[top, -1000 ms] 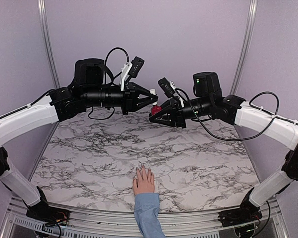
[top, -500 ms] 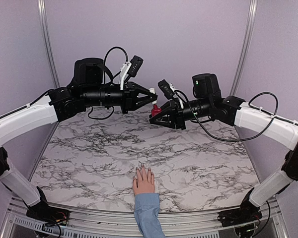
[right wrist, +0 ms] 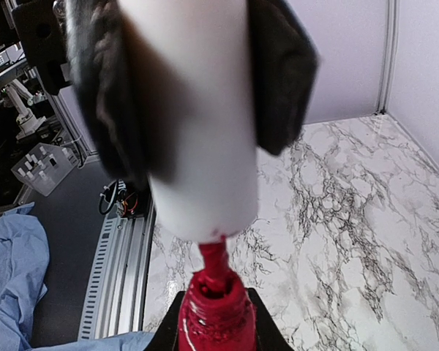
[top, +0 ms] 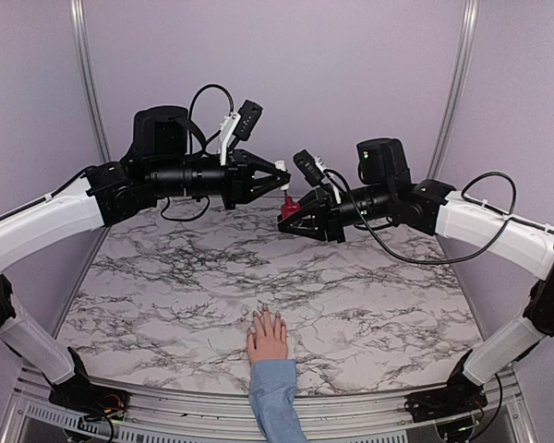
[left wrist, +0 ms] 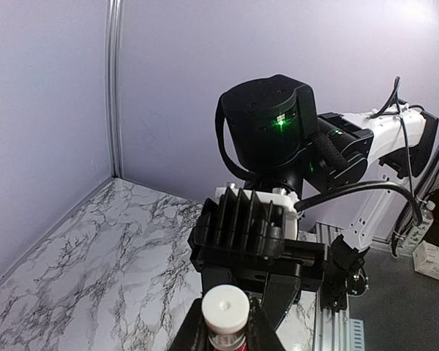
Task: Paint the nails
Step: Pick up the nail polish bottle cap from the center of the board.
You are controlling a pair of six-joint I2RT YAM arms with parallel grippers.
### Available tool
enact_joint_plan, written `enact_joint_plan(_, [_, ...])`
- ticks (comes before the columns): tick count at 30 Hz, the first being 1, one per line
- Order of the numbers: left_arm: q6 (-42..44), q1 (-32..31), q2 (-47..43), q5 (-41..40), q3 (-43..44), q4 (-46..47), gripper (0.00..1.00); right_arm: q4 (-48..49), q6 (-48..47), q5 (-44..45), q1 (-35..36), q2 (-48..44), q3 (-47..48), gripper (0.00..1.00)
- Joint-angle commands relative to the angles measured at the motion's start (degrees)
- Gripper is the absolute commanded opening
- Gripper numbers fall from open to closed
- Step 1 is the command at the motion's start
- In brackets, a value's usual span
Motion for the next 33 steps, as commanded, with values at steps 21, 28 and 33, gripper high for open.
enact_joint_plan(21, [-0.23, 0.30, -2.34, -0.99, -0.98, 1.09, 0.00, 0.09, -0.94, -1.15, 0.53, -0.20, 0.34, 0.00])
enact_joint_plan(28, [-0.38, 0.30, -2.15, -0.65, -0.70, 1.10, 0.00, -0.13, -1.19, -0.67, 0.76, 0.23, 0.52, 0.00])
enact_joint_plan(33, [-1.53, 0.28, -1.49, 0.21, -0.47, 3.35, 0.00, -0.68, -1.65, -0.50, 1.43, 1.00, 1.24, 0.00])
